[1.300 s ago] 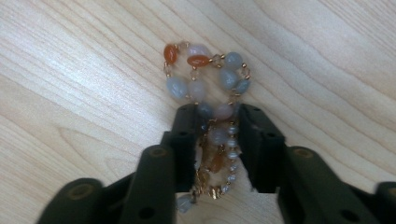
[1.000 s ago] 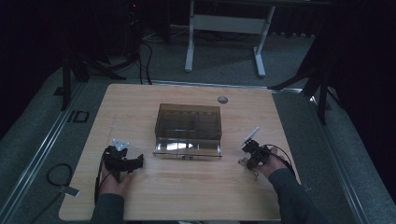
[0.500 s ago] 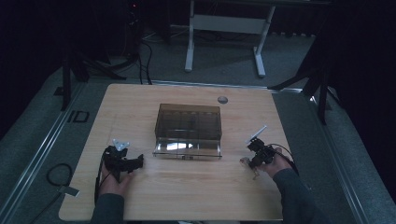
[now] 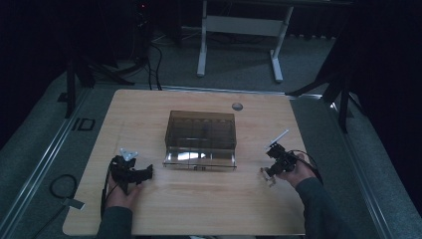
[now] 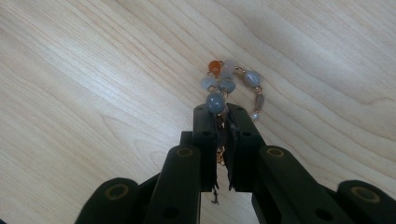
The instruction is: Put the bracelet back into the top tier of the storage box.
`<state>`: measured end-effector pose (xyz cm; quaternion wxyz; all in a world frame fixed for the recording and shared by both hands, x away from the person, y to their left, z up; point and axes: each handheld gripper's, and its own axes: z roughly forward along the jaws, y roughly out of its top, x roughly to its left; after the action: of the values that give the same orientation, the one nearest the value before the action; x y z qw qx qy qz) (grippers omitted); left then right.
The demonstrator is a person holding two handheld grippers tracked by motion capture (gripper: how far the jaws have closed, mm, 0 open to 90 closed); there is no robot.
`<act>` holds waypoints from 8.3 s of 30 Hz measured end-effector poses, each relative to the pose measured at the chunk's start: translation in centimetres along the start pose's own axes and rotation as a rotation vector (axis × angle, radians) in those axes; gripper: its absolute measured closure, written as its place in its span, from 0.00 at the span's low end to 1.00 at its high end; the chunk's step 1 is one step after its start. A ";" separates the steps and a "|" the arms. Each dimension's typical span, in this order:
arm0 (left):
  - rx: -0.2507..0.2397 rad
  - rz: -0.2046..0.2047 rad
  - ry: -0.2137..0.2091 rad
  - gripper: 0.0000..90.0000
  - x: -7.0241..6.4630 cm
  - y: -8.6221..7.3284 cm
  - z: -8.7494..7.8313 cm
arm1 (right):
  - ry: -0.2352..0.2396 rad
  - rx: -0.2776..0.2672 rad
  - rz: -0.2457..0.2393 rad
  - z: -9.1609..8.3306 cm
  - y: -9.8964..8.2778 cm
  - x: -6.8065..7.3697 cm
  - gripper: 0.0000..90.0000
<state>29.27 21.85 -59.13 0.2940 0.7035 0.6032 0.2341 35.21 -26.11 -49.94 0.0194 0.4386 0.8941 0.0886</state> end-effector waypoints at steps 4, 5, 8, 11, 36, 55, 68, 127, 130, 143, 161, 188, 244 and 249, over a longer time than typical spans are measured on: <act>0.000 0.000 0.000 0.06 0.0 0.0 0.0 | -0.004 -0.001 -0.007 -0.6 0.0 0.1 0.93; 0.000 0.000 0.000 0.06 0.0 0.0 0.0 | -0.004 -0.002 -0.009 -0.7 0.0 0.1 0.93; 0.000 0.000 0.000 0.06 0.0 0.0 0.0 | -0.005 -0.003 -0.011 -1.0 0.0 0.2 0.93; 0.000 0.000 0.000 0.06 0.0 0.0 0.0 | -0.007 -0.006 -0.016 -1.4 0.1 0.2 0.93; 0.000 0.000 0.000 0.06 0.0 0.0 0.0 | -0.002 -0.036 -0.076 -4.2 1.2 1.6 0.93; -0.002 -0.001 0.000 0.06 0.0 0.0 0.0 | -0.011 -0.048 -0.144 -6.5 2.4 3.0 0.93; -0.002 -0.001 0.000 0.06 0.0 0.0 0.0 | -0.014 -0.057 -0.175 -7.8 2.8 3.4 0.93; 0.002 -0.002 -0.002 0.06 0.0 0.0 0.0 | -0.011 -0.002 -0.343 -11.8 4.9 4.9 0.93; 0.002 -0.003 -0.002 0.06 0.0 0.0 0.0 | -0.008 -0.005 -0.345 -12.0 5.0 5.0 0.93; 0.003 -0.002 -0.002 0.06 0.0 0.0 0.0 | -0.008 -0.009 -0.372 -12.5 5.5 5.7 0.93; 0.000 -0.005 -0.002 0.06 -0.1 0.0 0.0 | -0.003 -0.014 -0.404 -13.0 6.5 6.7 0.93; -0.002 -0.003 -0.005 0.06 -0.1 0.0 0.0 | 0.007 -0.003 -0.451 -12.6 7.9 8.2 0.93; -0.002 -0.001 -0.005 0.06 0.0 0.0 0.0 | 0.029 0.038 -0.529 -9.2 11.5 12.1 0.93; -0.002 0.000 -0.004 0.06 0.0 0.0 0.0 | 0.011 0.053 -0.530 -8.3 11.9 12.3 0.93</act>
<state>29.28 21.81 -59.14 0.2959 0.7036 0.6025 0.2330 36.03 -10.41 -39.14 0.0258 0.1892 0.9798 0.0595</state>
